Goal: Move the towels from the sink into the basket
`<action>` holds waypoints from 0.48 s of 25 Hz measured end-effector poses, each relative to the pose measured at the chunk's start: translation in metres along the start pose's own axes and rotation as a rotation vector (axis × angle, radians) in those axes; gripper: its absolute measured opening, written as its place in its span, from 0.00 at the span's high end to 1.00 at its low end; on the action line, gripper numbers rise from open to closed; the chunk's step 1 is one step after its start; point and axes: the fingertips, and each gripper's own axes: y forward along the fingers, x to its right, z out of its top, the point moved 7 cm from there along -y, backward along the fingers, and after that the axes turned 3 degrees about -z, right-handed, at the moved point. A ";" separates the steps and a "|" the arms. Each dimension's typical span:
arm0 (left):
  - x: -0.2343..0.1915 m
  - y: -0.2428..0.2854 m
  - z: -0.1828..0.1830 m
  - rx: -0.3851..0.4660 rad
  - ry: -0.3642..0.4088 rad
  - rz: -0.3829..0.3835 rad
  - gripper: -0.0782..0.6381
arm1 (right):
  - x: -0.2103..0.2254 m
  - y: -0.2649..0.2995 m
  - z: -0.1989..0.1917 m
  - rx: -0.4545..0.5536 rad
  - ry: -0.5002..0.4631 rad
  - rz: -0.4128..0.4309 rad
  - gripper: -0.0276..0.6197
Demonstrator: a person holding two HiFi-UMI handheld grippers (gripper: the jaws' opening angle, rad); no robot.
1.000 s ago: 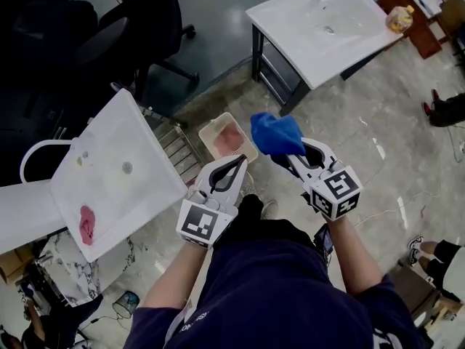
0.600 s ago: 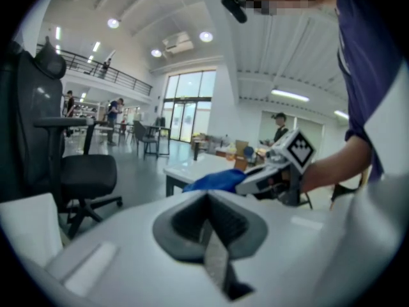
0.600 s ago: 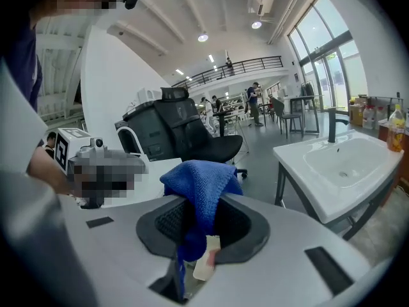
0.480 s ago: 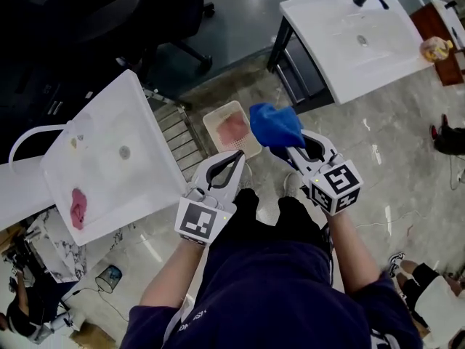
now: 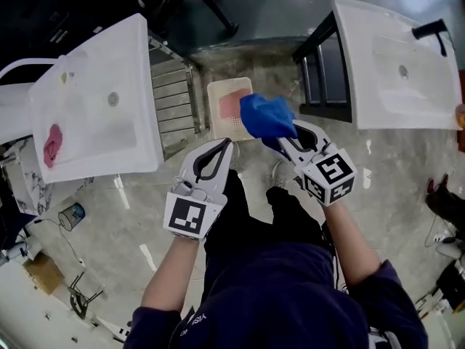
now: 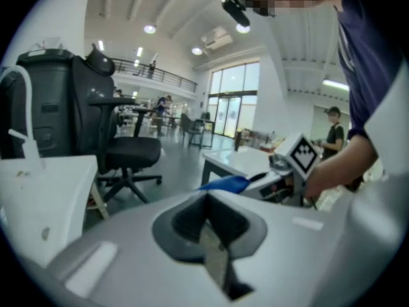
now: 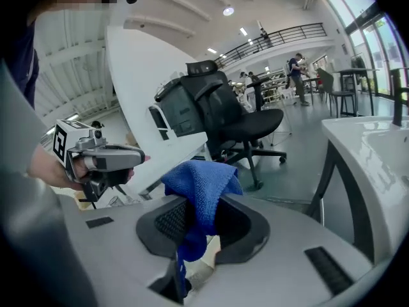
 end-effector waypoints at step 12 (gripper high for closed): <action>-0.002 0.009 -0.076 -0.014 -0.086 0.195 0.89 | 0.026 0.052 -0.039 -0.060 -0.091 0.149 0.82</action>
